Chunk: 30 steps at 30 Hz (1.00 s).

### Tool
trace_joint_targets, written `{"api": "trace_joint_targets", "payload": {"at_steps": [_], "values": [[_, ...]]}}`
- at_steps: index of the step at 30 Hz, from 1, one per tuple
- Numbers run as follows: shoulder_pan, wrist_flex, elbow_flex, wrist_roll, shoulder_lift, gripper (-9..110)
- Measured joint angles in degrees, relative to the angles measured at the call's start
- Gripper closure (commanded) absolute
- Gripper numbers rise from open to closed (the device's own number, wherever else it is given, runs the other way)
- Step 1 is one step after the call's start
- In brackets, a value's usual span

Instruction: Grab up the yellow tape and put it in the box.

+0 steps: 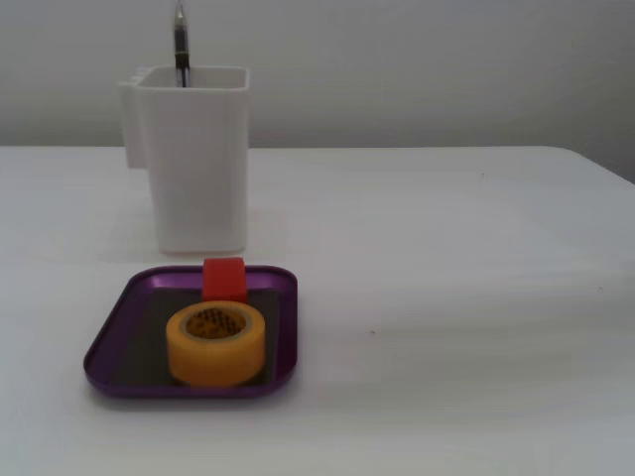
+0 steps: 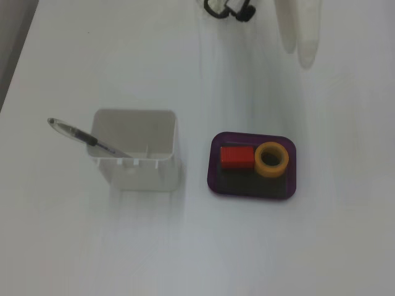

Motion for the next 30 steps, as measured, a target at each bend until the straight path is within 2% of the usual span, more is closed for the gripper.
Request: {"api": "trace_joint_targets", "payload": {"at_steps": [18, 24, 30], "values": [[0.4, -1.2, 70.0, 0.7, 46.4, 80], [0.6, -11.7, 85.3, 0.7, 56.2, 80], [7.4, -28.4, 99.3, 0.7, 68.9, 80]]}}
